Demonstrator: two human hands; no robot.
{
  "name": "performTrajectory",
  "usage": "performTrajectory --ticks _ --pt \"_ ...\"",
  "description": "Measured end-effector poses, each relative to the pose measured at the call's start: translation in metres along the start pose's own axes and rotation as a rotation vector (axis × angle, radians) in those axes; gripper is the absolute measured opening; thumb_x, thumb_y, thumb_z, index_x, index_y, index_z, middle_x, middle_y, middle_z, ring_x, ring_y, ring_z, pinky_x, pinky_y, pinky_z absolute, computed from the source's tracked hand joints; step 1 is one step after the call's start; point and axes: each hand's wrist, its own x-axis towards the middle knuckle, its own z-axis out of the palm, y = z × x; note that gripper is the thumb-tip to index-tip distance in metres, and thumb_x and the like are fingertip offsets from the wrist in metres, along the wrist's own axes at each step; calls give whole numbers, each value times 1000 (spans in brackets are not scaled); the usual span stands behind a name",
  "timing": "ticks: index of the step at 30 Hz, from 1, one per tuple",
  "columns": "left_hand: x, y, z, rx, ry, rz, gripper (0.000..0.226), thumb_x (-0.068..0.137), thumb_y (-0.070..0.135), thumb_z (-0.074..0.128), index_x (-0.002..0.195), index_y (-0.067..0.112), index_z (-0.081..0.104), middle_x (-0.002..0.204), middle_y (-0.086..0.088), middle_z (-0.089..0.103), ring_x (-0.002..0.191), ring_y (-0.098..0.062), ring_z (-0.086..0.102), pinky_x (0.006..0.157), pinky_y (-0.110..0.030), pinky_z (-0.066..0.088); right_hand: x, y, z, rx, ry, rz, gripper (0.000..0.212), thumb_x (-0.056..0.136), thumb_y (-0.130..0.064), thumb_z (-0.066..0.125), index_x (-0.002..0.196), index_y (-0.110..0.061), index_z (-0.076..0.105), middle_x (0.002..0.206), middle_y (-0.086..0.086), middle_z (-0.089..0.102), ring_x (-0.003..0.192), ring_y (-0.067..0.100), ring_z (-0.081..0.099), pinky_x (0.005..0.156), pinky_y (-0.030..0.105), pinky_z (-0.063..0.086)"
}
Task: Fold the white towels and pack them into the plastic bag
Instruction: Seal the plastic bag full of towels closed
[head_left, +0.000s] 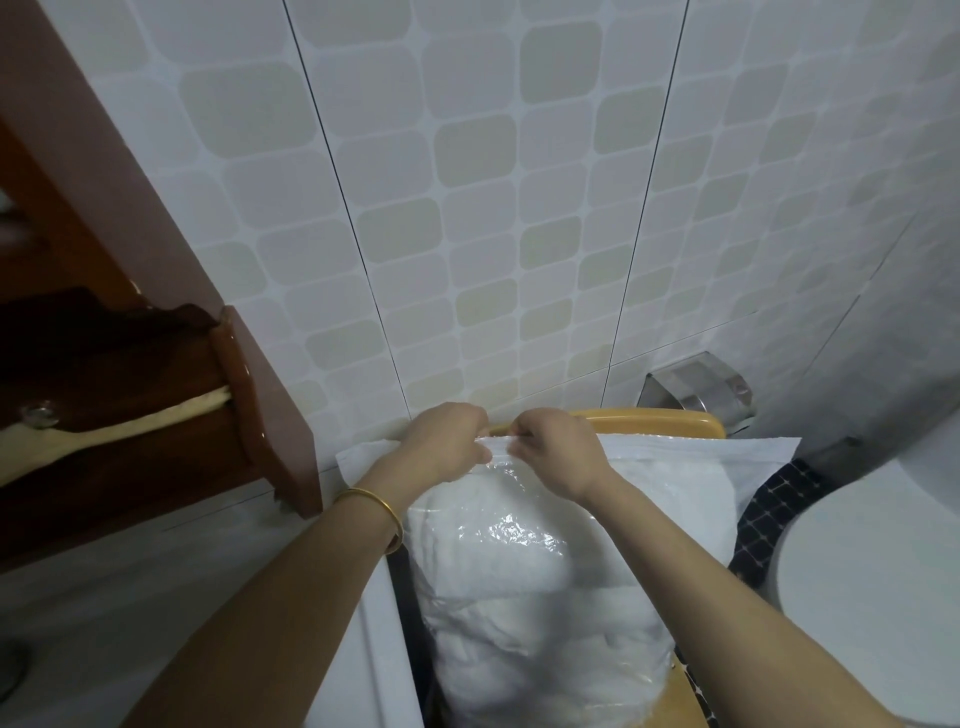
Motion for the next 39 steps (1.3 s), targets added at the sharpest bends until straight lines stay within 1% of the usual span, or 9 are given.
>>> performTrajectory --ticks 5,7,12,16,20,23,28,32,39 --pt "1 -2 0 -55 11 -9 23 85 26 66 78 18 46 87 0 49 80 -22 50 64 -27 34 -1 1 0 0 -10 5 10 89 -22 55 92 -15 62 87 -3 59 94 23 55 71 29 29" --pt "1 -3 0 -145 2 -18 26 82 22 69 71 21 45 85 1 52 75 -21 54 60 -26 37 1 1 -3 33 -39 21 9 88 -22 57 91 -16 62 83 -6 54 93 22 55 72 29 32" --pt "0 2 -1 -279 13 -22 17 77 17 73 80 22 56 86 3 56 82 -24 64 67 -30 48 2 2 -7 87 -102 29 3 85 -24 62 84 -21 60 81 -9 55 86 18 55 76 33 40" --pt "0 4 2 -236 56 -36 15 81 17 68 80 22 54 90 2 55 85 -22 58 69 -28 44 2 3 -3 89 -68 32 24 86 -27 61 68 -28 45 67 -13 48 74 15 45 69 30 31" --pt "-1 5 5 -187 70 -31 7 85 19 64 84 20 57 98 -1 62 92 -23 58 75 -31 45 -1 3 2 4 -25 -44 32 89 -23 56 64 -28 36 62 -14 38 72 17 39 68 29 23" --pt "-2 5 6 -188 84 -33 5 85 21 64 90 19 62 100 -1 63 93 -23 58 78 -34 46 -3 5 4 15 6 -66 22 89 -20 56 72 -23 42 62 -13 38 72 16 39 69 28 23" --pt "-3 1 6 -265 71 -18 9 83 18 66 82 22 58 96 0 61 93 -23 60 80 -36 50 2 6 2 41 -22 -48 17 87 -23 58 76 -26 46 64 -17 40 75 13 41 71 29 27" --pt "-1 4 4 -316 46 -25 8 81 21 69 85 18 63 91 0 63 86 -22 61 76 -35 50 3 6 2 63 -37 -13 14 87 -26 58 77 -26 48 71 -13 46 76 14 44 71 30 30" --pt "1 8 9 -217 109 -4 16 85 23 63 72 25 53 83 6 55 86 -21 57 72 -30 44 -2 5 2 74 12 -9 17 89 -34 59 77 -22 56 76 -9 54 76 16 49 72 30 31"
